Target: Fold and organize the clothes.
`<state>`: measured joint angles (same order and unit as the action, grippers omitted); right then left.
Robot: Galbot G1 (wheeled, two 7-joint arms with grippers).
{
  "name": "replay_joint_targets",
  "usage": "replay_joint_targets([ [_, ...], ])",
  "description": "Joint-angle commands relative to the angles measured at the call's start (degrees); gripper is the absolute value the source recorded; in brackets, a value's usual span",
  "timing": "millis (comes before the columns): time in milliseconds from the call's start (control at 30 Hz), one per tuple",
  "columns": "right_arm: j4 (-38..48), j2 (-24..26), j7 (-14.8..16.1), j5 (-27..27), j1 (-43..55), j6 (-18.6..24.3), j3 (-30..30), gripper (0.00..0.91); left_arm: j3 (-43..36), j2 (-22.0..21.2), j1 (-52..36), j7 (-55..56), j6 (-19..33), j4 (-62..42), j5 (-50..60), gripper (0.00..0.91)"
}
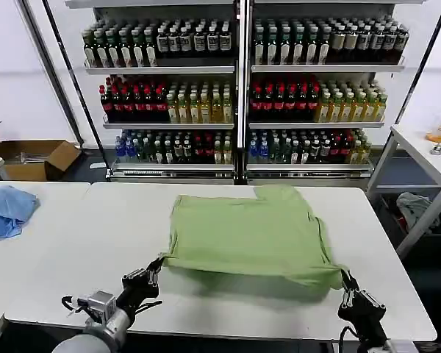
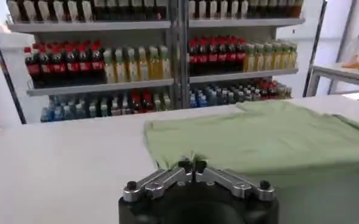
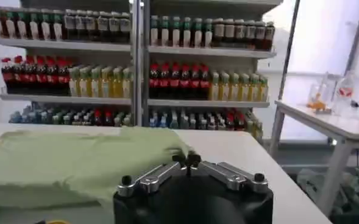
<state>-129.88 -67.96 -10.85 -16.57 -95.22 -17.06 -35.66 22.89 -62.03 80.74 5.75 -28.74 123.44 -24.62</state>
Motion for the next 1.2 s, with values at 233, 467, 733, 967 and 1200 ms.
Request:
replay_joint_targets([
  [233, 14.2, 6.0, 0.6, 0.7, 18.3, -1.4, 5.8, 0.0, -6.4, -1.7, -14.4, 0.0, -0.7, -15.4, 4.0, 0.02],
  [467, 19.2, 5.4, 1.0, 3.4, 21.5, -1.6, 8.6, 0.0, -8.2, -2.9, -16.1, 1.8, 0.3, -18.2, 5.1, 0.131],
  [733, 21.4, 3.6, 1.1, 5.8, 22.3, -3.8, 10.0, 0.907, -8.9, -3.6, -16.8, 1.5, 0.5, -18.8, 5.2, 0.907],
  [967, 19.5, 2.5, 1.7, 6.1, 20.4, -3.5, 9.9, 0.907, -8.2, -3.8, -15.3, 2.0, 0.4, -17.5, 5.4, 0.907],
  [1200, 12.8, 0.9, 1.0, 5.6, 11.7, -2.8, 5.7, 0.907, -5.5, -3.3, -9.7, 3.6, 1.0, -13.1, 5.5, 0.907],
])
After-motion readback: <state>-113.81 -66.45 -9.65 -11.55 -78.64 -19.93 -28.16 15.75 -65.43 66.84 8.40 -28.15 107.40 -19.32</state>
